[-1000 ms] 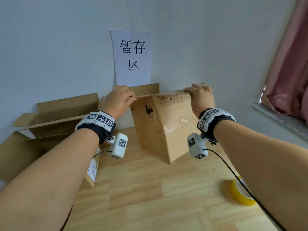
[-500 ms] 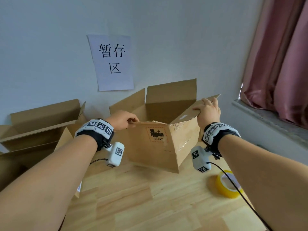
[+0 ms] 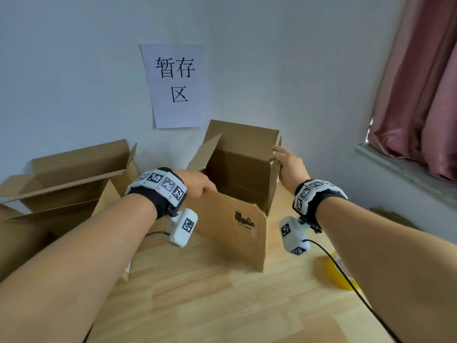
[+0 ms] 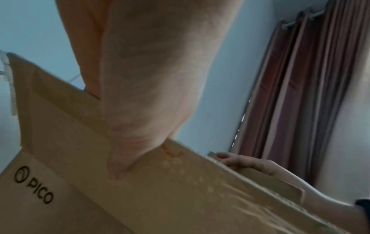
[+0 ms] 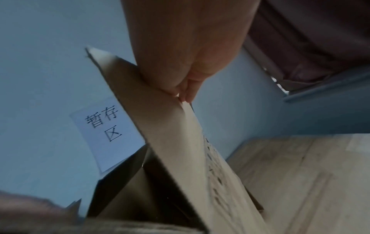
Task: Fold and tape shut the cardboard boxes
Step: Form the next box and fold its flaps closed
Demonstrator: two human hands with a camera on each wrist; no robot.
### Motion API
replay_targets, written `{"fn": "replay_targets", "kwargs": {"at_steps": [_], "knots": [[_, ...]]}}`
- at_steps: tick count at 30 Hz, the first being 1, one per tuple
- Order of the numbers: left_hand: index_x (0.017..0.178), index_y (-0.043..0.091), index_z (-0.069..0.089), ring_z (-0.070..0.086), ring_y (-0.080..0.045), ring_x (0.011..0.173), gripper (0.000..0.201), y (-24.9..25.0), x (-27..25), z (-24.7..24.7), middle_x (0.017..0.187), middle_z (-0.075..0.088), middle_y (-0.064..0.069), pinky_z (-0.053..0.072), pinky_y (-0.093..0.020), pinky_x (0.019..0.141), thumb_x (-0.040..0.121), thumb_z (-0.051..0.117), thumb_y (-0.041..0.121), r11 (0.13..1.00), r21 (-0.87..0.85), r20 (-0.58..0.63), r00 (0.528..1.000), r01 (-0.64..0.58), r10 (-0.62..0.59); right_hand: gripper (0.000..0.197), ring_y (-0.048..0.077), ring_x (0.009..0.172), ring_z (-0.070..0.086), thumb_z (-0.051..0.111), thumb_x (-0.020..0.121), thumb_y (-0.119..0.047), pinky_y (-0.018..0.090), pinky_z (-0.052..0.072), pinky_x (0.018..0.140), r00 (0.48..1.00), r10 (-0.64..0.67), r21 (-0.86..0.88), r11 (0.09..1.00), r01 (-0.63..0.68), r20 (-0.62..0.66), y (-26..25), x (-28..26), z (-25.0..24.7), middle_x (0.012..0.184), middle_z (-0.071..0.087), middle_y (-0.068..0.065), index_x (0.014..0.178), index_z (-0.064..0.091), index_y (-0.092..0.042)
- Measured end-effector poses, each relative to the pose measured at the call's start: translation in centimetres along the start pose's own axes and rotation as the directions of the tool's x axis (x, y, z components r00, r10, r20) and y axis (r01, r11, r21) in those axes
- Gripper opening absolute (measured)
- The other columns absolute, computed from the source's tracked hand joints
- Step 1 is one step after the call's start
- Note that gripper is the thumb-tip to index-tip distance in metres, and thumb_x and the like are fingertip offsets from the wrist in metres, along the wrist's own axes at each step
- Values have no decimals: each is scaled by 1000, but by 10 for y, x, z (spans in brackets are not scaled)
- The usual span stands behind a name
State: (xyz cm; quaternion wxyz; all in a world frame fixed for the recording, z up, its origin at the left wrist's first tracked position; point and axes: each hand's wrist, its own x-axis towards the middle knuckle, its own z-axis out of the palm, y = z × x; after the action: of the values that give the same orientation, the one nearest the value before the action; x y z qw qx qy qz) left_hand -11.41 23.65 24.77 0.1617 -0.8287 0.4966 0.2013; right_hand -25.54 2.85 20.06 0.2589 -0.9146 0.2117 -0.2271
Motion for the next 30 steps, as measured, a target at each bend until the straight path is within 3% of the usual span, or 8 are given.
{"fn": "replay_targets", "kwargs": {"at_steps": [7,10,15,19,22,25,27,30], "knots": [[114,10,62,50,-19,85,34,-2,-10,-4,102,61,-9,37,-23,65,91,40,-1,997,1,53,996,73,-73,56,25,134,40,38,84,20,27,36,104,982,-86,-7,996,89,170,-28,12,11,154,25,-2,127,53,-13],[112,6,62,47,-19,82,35,-9,-10,-2,93,55,-6,35,-23,63,88,39,-3,994,-39,63,993,100,-98,68,28,123,50,40,81,21,32,46,94,982,-53,-72,995,66,180,-24,9,7,155,19,-3,139,38,-16],[84,12,55,41,-17,73,22,-8,-7,-1,78,48,-4,31,-23,61,87,38,-3,987,-86,63,990,133,-128,73,27,112,57,48,83,11,33,55,78,977,-36,-126,990,64,212,-16,4,4,153,20,-2,144,26,-23],[78,12,52,39,-17,68,20,-7,-6,-5,71,45,-1,30,-24,60,88,38,0,983,-99,49,988,153,-149,78,25,125,49,58,91,-18,37,47,94,953,-94,-97,987,127,288,-15,5,2,158,8,-6,150,7,-30],[78,12,54,40,-15,66,21,-8,-5,-3,70,46,0,31,-23,59,91,39,3,983,-109,45,988,151,-147,60,21,128,47,52,94,-38,38,36,106,896,-91,-141,976,167,435,-18,1,11,152,32,-4,147,24,-36],[80,12,54,38,-14,63,22,-10,-5,-1,68,45,0,30,-21,57,90,38,1,981,-127,51,988,148,-143,42,15,132,42,46,98,-24,35,29,112,827,-33,-163,975,149,561,-15,-3,28,146,40,-14,136,44,-41],[82,11,57,40,-14,64,24,-14,-4,2,68,46,1,31,-21,57,89,38,-1,980,-138,41,989,145,-140,60,18,137,35,41,94,-3,38,30,113,799,54,-147,988,44,599,-14,-4,32,150,33,-15,136,42,-47],[78,11,54,37,-14,62,23,-16,-3,3,66,43,1,29,-21,56,89,37,-1,979,-146,33,990,141,-138,77,21,138,32,31,88,10,33,34,109,775,92,-148,989,2,625,-18,-5,30,153,26,-15,139,36,-46]]}}
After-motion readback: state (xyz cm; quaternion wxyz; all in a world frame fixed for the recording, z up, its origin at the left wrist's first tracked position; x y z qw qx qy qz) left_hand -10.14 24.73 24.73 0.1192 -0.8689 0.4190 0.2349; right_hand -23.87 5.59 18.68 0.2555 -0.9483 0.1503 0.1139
